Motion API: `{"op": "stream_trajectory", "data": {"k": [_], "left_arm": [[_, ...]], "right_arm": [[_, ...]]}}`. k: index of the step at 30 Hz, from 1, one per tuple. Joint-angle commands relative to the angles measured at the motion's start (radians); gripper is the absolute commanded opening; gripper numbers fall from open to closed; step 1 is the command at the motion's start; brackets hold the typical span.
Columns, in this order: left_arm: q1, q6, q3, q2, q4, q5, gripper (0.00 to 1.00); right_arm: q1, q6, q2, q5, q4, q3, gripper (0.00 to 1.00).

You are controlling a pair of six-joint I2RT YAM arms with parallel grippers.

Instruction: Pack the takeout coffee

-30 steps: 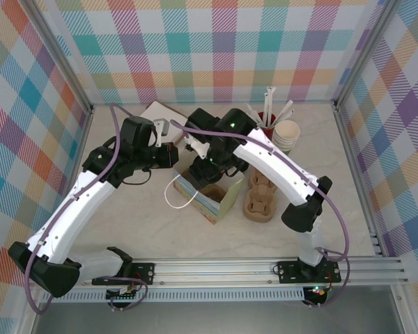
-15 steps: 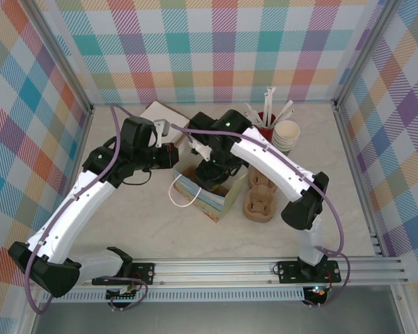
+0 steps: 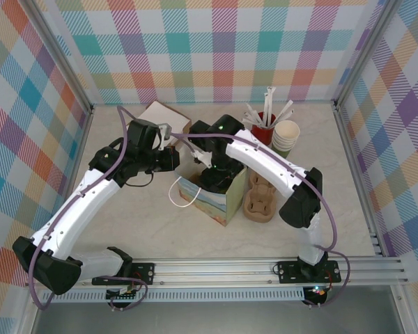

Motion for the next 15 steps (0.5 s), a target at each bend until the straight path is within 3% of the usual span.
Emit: {"op": "stream_trajectory", "data": {"k": [1, 15], "left_arm": [[0.005, -0.02, -0.015, -0.004, -0.005, -0.013, 0.08], [0.006, -0.018, -0.017, -0.005, -0.003, -0.009, 0.09]], "right_arm": [[-0.008, -0.038, -0.012, -0.012, -0.045, -0.017, 0.75], [-0.012, -0.067, 0.005, 0.005, 0.01, -0.067, 0.75]]}}
